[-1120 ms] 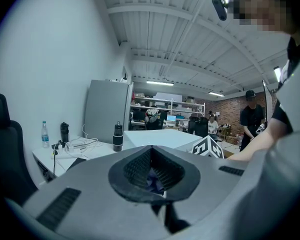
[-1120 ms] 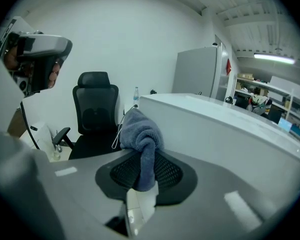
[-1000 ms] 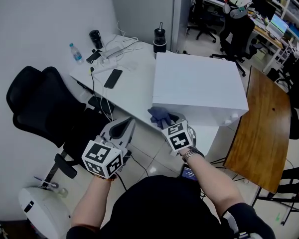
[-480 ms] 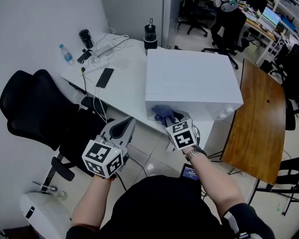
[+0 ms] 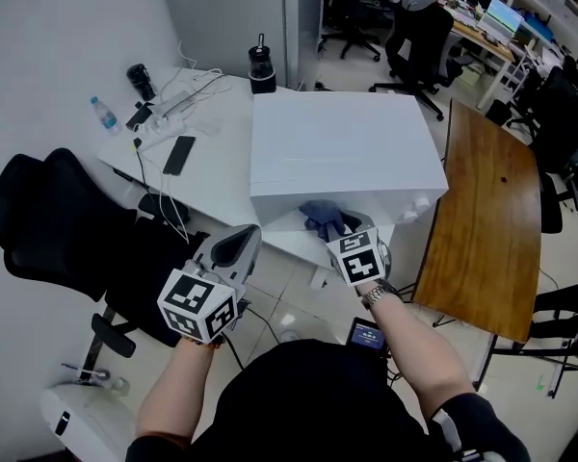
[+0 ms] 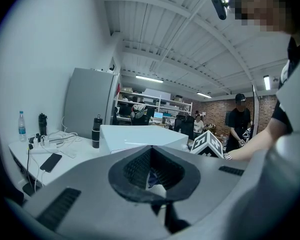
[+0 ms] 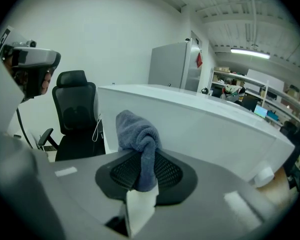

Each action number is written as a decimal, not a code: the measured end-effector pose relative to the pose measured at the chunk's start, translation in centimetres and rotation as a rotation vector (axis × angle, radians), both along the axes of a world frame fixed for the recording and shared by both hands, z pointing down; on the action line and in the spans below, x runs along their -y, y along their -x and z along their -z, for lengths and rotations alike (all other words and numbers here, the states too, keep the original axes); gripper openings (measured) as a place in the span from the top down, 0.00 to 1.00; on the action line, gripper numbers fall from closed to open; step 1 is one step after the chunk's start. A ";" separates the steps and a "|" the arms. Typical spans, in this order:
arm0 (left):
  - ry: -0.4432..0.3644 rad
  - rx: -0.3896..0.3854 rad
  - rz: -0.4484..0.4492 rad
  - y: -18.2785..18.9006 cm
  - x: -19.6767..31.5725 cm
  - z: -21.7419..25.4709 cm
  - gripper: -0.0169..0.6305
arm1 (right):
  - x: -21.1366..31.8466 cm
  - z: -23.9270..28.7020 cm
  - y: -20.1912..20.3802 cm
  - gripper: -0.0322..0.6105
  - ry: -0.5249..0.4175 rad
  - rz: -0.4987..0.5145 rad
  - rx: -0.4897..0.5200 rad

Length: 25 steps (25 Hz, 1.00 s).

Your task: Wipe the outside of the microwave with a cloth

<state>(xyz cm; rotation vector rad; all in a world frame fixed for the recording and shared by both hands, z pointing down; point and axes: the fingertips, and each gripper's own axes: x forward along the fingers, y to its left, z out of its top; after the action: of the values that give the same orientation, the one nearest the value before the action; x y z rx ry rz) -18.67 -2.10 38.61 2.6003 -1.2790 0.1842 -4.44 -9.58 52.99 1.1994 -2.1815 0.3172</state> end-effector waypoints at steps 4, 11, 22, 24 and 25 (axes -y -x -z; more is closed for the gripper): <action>0.004 0.008 -0.024 -2.8 0.0 -0.2 0.97 | 0.2 -0.1 -3.7 0.84 0.002 -0.044 0.003; 0.010 0.019 -0.031 -6.8 0.2 0.2 0.97 | 0.5 0.1 -9.5 0.84 0.001 -0.099 0.003; 0.017 0.024 -0.037 -12.3 0.1 0.2 0.97 | 0.9 0.3 -16.8 0.84 0.001 -0.150 -0.006; 0.018 0.027 -0.038 -13.1 0.1 0.2 0.97 | 1.0 0.4 -17.9 0.84 -0.001 -0.161 -0.007; 0.019 0.028 -0.038 -13.4 0.0 0.2 0.97 | 1.0 0.4 -18.5 0.84 -0.001 -0.166 -0.007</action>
<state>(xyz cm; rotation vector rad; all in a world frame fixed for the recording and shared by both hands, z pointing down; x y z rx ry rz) -5.27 -2.14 38.41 2.6158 -1.2320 0.2386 14.04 -10.59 52.55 1.3836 -2.0796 0.3808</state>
